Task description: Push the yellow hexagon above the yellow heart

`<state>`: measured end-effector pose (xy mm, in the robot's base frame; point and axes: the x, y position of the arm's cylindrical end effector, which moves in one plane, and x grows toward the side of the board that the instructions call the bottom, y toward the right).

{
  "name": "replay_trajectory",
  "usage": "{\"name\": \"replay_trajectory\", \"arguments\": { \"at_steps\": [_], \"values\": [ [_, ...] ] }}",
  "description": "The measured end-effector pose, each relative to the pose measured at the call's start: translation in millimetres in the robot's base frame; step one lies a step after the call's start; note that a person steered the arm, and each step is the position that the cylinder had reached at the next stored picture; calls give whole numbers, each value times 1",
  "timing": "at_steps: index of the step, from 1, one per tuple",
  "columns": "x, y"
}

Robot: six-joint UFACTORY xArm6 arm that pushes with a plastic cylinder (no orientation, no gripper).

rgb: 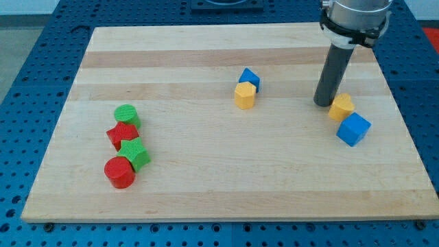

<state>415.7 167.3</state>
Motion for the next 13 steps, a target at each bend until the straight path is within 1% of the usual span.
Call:
{"name": "replay_trajectory", "arguments": {
  "at_steps": [1, 2, 3, 4, 5, 6, 7, 8, 9, 10, 11, 12, 13],
  "values": [
    [-2, 1],
    [8, 3],
    [9, 3],
    [18, -20],
    [39, -35],
    [47, -65],
    [47, -130],
    [34, -194],
    [-3, -194],
    [-13, -159],
    [-13, -120],
    [-10, -147],
    [2, -171]
  ]
}}
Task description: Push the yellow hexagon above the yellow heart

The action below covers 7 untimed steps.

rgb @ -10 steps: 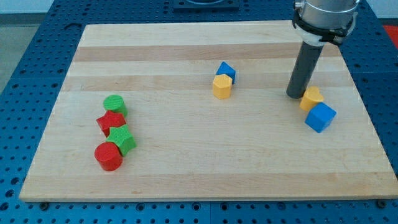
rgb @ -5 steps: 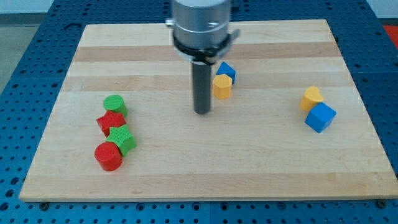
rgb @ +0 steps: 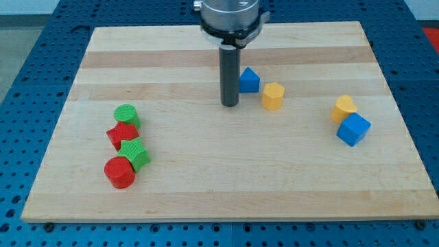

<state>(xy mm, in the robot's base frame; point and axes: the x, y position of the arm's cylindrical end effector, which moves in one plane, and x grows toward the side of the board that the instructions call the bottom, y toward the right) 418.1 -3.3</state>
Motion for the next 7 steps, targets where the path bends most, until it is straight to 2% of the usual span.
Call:
{"name": "replay_trajectory", "arguments": {
  "at_steps": [1, 3, 4, 5, 6, 7],
  "values": [
    [-6, 19],
    [-23, 102],
    [-22, 71],
    [-3, 30],
    [19, 32],
    [18, 67]
  ]
}}
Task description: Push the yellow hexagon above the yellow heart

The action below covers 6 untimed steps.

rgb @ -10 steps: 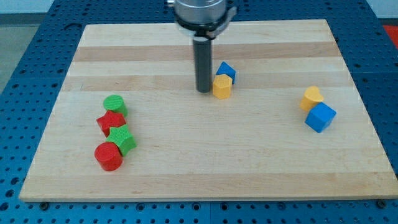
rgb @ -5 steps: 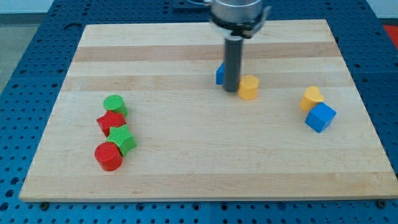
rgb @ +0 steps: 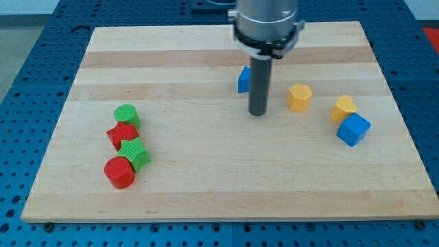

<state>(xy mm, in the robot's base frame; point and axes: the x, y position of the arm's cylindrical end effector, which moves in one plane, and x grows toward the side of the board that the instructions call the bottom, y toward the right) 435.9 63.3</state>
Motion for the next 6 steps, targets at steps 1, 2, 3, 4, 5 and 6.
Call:
{"name": "replay_trajectory", "arguments": {
  "at_steps": [1, 2, 3, 4, 5, 6],
  "values": [
    [-14, 35],
    [-26, 71],
    [-31, 78],
    [-33, 76],
    [-45, 68],
    [-52, 76]
  ]
}}
